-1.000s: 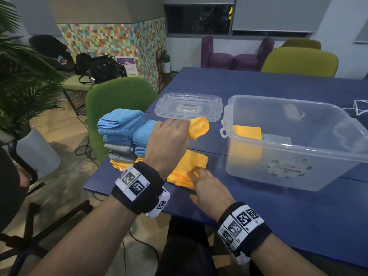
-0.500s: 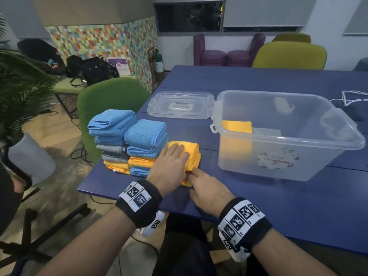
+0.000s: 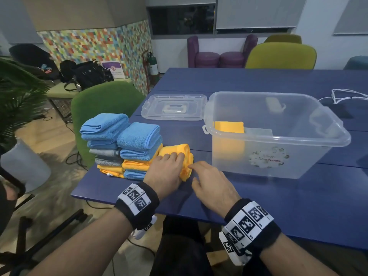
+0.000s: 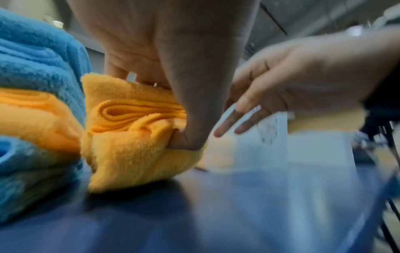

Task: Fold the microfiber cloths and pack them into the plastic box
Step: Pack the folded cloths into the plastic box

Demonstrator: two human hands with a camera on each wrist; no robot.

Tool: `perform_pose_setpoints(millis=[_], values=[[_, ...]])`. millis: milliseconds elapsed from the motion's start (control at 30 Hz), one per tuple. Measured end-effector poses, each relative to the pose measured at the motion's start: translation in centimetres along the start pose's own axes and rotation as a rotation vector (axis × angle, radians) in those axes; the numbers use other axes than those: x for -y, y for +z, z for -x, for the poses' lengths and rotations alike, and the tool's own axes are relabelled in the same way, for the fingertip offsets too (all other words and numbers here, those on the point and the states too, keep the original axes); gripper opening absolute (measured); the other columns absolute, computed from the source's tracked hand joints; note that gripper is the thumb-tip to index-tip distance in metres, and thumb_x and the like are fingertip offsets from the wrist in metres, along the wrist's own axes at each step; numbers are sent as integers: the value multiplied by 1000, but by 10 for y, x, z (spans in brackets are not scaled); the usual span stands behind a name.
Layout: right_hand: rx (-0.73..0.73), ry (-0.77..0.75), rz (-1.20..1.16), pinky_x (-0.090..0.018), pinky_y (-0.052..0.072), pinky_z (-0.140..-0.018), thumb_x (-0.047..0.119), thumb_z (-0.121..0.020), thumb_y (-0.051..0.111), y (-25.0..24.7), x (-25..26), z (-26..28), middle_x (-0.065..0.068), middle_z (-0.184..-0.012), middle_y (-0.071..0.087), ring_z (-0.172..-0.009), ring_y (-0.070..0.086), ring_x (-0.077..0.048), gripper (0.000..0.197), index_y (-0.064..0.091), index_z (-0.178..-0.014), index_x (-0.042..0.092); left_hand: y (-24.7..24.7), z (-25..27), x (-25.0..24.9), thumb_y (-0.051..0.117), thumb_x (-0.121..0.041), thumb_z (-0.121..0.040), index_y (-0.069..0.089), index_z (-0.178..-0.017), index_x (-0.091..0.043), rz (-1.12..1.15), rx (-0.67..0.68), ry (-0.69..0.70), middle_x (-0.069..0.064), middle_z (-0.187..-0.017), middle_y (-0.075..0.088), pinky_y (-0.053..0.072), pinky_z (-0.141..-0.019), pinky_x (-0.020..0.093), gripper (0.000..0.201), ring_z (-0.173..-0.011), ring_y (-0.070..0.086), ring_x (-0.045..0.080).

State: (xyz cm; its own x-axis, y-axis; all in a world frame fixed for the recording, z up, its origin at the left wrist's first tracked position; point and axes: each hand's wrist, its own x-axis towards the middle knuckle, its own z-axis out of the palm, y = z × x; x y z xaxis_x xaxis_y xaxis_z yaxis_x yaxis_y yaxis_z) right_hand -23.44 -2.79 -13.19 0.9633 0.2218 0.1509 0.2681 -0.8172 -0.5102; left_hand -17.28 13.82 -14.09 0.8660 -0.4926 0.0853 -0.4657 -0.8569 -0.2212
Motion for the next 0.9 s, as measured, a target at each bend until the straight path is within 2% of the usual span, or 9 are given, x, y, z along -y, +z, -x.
perform_pose_setpoints(millis=[133, 200, 300, 400, 500, 567, 633, 733, 900], values=[[-69, -130, -149, -29, 29, -119, 35, -89, 71, -14, -7, 7, 2, -158, 32, -146, 32, -14, 77, 32, -154, 21, -41, 11, 17, 59, -49, -77, 53, -110, -23, 427, -54, -42, -2, -103, 66, 48, -72, 39, 42, -93, 64, 27], [-48, -162, -161, -26, 17, -124, 46, -83, 77, -25, -7, 8, 3, -166, 19, -153, 14, -9, 100, 18, -160, 20, -69, 18, 26, 55, -53, -67, 56, -100, -25, 608, -39, -40, -5, -87, 66, 52, -71, 42, 43, -82, 64, 24], [-27, -174, -210, -34, 26, -122, 56, -72, 82, -42, 3, 7, 5, -163, 28, -149, 25, -10, 117, 12, -161, 24, -116, 25, 34, 60, -49, -62, 62, -102, -24, 824, 36, 15, -2, -85, 69, 53, -75, 48, 47, -82, 65, 20], [-35, -146, -358, -39, 49, -100, 53, -70, 83, -65, 18, 10, 14, -136, 55, -121, 55, -7, 96, 32, -149, 35, -158, 21, 34, 67, -33, -67, 65, -115, -22, 960, 92, 126, 0, -101, 72, 54, -83, 41, 49, -96, 67, 19], [-177, -86, -461, -38, 54, -83, 47, -74, 84, -97, 23, 18, 14, -111, 67, -99, 63, -4, 65, 52, -127, 31, -184, 8, 29, 67, -18, -76, 64, -123, -19, 1186, 20, 180, 4, -112, 73, 55, -84, 28, 47, -102, 68, 15], [-274, -24, -573, -43, 56, -83, 50, -72, 81, -121, 17, 21, 12, -108, 70, -98, 66, -7, 60, 56, -122, 28, -193, -6, 19, 70, -28, -81, 62, -129, -22, 1386, -97, 130, 1, -116, 74, 55, -81, 25, 49, -101, 69, 13], [-352, 22, -735, -48, 57, -89, 50, -72, 82, -144, 7, 20, 8, -115, 71, -105, 68, -12, 63, 57, -125, 27, -198, -23, 5, 75, -47, -80, 57, -137, -24, 1544, -144, 79, -4, -120, 72, 55, -86, 32, 64, -106, 69, 13], [-460, 70, -870, -49, 56, -95, 43, -77, 82, -175, -10, 19, 1, -121, 72, -110, 70, -17, 65, 58, -132, 18, -207, -50, -26, 79, -59, -75, 49, -145, -21, 1643, 40, 111, -2, -132, 69, 58, -94, 42, 84, -120, 68, 21], [-640, 284, -528, -42, 59, -83, 62, -72, 79, -223, -40, 30, 9, -110, 70, -99, 68, -9, 67, 57, -121, 22, -221, -100, -79, 77, -31, -85, 66, -126, -9, 1666, 254, 116, 7, -122, 74, 58, -98, 44, 49, -112, 72, 27]])
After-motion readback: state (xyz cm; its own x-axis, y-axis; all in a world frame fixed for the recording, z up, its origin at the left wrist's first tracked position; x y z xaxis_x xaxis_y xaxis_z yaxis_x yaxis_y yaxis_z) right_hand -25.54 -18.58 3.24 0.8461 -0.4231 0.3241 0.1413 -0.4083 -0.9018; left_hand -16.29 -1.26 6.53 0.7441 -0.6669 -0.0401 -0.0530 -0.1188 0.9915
